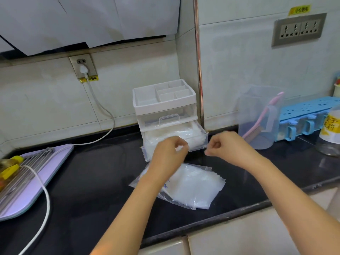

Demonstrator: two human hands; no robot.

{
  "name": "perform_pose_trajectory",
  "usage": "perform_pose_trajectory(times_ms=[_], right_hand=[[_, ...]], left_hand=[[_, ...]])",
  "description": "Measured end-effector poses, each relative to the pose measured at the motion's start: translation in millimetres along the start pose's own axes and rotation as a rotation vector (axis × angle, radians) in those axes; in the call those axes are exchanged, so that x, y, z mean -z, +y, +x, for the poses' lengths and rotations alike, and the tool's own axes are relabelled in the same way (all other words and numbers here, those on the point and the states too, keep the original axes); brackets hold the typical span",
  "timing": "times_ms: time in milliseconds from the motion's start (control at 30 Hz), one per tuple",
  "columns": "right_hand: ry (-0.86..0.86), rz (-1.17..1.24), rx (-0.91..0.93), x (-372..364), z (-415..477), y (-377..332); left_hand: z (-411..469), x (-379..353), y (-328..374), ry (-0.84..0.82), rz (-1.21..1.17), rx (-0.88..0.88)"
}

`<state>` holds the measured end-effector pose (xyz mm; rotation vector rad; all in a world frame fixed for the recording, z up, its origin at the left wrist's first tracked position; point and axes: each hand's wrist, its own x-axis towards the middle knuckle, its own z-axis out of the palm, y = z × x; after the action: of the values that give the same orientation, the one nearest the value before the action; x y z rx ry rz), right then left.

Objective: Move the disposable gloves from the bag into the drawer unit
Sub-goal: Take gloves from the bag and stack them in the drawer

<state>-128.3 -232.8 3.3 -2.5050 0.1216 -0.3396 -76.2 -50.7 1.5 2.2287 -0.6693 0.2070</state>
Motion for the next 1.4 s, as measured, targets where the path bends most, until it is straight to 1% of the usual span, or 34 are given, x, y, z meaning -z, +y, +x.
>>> perform_pose_trajectory(times_ms=[100,200,267,367,467,533,733,833,933,1100,1267,1333,1400], right_hand=[[0.029,0.022,-0.131,-24,-17,25],[0.095,0.120,-0.238,-51,-31,47],[0.154,0.195,-0.254,-69,-38,56],[0.262,0.226,-0.211,-90,-43,57],[0.330,0.255,-0.198,-94,-43,51],[0.341,0.261,-0.203,-94,-41,49],[0.314,0.192,-0.238,-97,-35,49],[0.287,0.200,-0.239,-96,-36,50],[0.293,0.301,-0.200,-93,-41,49],[0.358,0.504,-0.154,-84,-53,48],[0.377,0.716,-0.194,-78,-56,48],[0.435,0.787,-0.218,-73,-59,51],[0.540,0.880,-0.286,-67,-61,57]], left_hand=[[-23,-26,-12,-0.087,-0.025,-0.047],[-39,-54,-26,-0.185,0.011,-0.048],[-47,-69,-32,-0.242,0.028,-0.048],[-55,-84,-35,-0.290,0.051,-0.051],[-60,-89,-36,-0.268,0.054,-0.036],[-62,-89,-38,-0.263,0.071,-0.030],[-62,-90,-38,-0.273,0.136,-0.096],[-62,-91,-39,-0.278,0.158,-0.106],[-63,-92,-37,-0.284,0.180,-0.095],[-65,-92,-37,-0.265,0.196,-0.090],[-66,-90,-34,-0.250,0.225,-0.082],[-66,-90,-33,-0.250,0.234,-0.079],[-67,-90,-34,-0.254,0.237,-0.078]])
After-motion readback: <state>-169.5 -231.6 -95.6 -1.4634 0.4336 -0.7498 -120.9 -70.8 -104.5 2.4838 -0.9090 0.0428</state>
